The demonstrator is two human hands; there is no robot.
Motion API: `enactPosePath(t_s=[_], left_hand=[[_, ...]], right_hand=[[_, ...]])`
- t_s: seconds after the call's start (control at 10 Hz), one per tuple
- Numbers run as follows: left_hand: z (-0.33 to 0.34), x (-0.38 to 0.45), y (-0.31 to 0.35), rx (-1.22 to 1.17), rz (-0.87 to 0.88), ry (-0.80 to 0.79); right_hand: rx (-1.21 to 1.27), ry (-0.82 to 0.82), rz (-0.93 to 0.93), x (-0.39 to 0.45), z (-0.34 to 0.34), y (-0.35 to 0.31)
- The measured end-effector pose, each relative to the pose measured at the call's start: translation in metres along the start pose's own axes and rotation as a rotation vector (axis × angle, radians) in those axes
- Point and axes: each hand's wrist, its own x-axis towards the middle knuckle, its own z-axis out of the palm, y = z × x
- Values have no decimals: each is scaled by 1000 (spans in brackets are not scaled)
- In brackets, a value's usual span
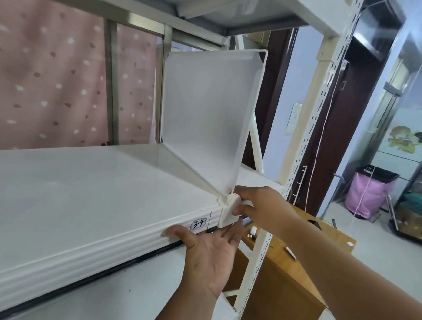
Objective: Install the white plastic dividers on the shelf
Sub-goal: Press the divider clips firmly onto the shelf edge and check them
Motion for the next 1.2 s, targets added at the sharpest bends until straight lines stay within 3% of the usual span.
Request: enactPosePath(t_s=[0.4, 0.8, 0.9, 1.2], left_hand=[[-2, 10, -6, -56, -5, -49], [-14, 9, -5, -41, 105, 75], [-14, 8, 0, -81, 100, 9], [-16, -1, 6, -20, 106, 88]], right_hand=[[120, 108, 7, 1, 18, 16], [134, 196, 36, -6, 26, 1], [122, 251, 45, -7, 28, -1], [4, 293, 58, -17, 29, -15]])
